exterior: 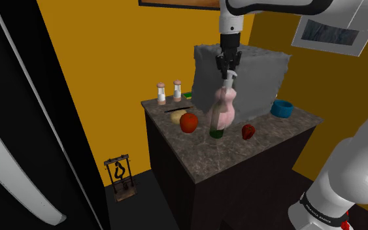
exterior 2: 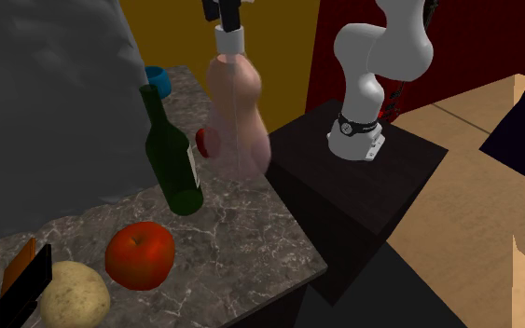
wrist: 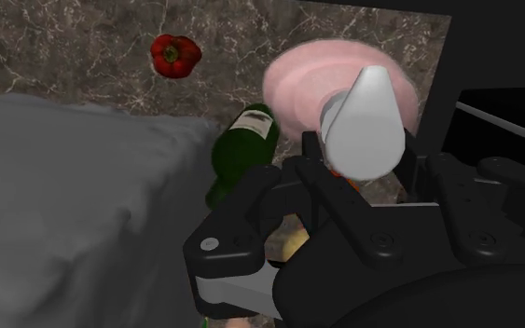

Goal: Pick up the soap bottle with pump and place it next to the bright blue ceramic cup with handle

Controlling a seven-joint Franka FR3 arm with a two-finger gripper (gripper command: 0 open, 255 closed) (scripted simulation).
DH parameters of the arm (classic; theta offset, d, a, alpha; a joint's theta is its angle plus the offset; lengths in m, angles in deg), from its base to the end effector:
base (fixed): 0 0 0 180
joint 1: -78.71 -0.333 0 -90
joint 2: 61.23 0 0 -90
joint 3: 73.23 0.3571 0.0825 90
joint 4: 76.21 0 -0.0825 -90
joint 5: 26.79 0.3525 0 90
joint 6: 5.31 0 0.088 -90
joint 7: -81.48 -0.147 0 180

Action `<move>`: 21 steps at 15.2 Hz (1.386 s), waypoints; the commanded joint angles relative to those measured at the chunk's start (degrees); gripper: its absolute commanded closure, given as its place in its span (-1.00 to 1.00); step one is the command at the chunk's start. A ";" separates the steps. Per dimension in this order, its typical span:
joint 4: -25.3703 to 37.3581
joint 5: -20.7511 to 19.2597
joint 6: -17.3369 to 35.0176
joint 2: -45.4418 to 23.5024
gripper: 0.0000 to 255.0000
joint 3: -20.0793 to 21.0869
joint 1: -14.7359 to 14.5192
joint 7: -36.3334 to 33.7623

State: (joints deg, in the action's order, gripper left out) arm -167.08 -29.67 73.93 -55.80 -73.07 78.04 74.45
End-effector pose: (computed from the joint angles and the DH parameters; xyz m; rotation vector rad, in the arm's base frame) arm 0.4648 -0.0013 0.6511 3.0749 -0.1769 -0.1611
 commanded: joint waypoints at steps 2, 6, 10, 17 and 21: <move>-3.75 -0.73 0.96 3.06 1.00 -2.27 1.81 4.15; -6.67 -1.97 1.54 5.78 1.00 -5.37 4.03 9.48; -8.48 -3.38 2.04 7.56 1.00 -8.65 6.22 14.92; -9.09 -5.75 2.96 8.36 1.00 -14.74 10.05 24.78; -8.00 -6.74 3.55 7.43 1.00 -18.45 12.19 30.64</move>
State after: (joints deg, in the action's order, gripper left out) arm -175.71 -36.12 77.36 -47.96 -90.32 89.54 103.10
